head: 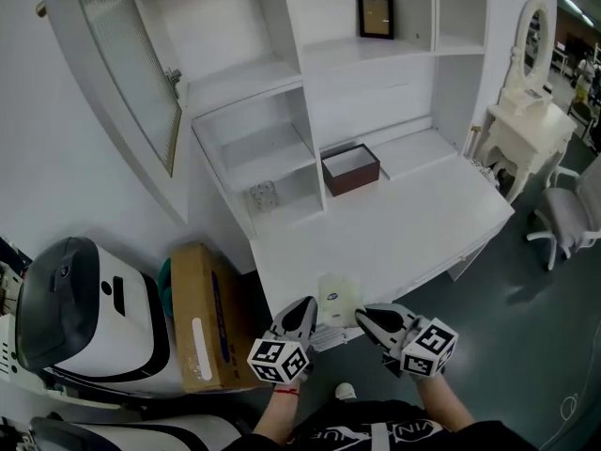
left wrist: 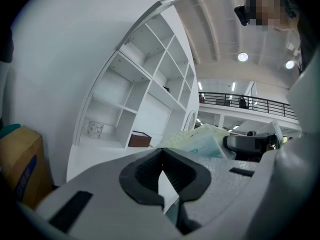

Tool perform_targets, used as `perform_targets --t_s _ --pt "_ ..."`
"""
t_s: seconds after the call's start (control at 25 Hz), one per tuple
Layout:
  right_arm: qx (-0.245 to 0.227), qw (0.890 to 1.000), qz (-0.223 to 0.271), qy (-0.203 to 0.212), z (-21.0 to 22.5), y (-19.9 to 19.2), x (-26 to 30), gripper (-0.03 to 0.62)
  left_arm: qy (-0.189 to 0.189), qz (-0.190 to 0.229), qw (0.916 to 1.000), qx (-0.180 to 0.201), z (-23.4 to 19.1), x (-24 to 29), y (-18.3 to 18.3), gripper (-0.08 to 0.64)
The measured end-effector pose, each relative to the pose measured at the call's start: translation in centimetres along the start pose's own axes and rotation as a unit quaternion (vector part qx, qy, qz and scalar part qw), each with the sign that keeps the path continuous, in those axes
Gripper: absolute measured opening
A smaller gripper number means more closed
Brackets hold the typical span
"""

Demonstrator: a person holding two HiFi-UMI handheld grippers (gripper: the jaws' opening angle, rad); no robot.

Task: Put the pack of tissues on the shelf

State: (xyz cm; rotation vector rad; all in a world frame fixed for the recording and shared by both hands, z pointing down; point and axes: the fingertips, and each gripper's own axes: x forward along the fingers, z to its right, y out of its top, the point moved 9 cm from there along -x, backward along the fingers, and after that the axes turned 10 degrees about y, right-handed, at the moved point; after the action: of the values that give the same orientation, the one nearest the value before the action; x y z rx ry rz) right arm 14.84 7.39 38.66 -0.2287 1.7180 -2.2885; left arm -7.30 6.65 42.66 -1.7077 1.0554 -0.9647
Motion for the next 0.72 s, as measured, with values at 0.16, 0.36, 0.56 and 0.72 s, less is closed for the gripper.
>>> perform_targets --t_s 0.16,0.36,0.56,0.72 --pt "0.015 1.000 -0.010 0.010 1.7 -0.1 1.9 0.006 0.009 -0.007 0.9999 -0.008 -1.4 1.1 0.3 0.006" --pt "0.028 0.999 -0.020 0.031 4.2 0.1 3.6 0.006 0.031 -0.021 0.9989 -0.029 -2.7 2.1 -0.3 0.006" --pt "0.018 0.996 -0.035 0.076 7.8 1.0 6.5 0.006 0.071 -0.011 0.9973 -0.014 -4.6 3.7 0.9 0.006" --pt "0.005 0.993 -0.038 0.113 11.1 3.2 8.9 0.006 0.100 0.007 0.9949 -0.007 -6.1 5.7 3.4 0.006"
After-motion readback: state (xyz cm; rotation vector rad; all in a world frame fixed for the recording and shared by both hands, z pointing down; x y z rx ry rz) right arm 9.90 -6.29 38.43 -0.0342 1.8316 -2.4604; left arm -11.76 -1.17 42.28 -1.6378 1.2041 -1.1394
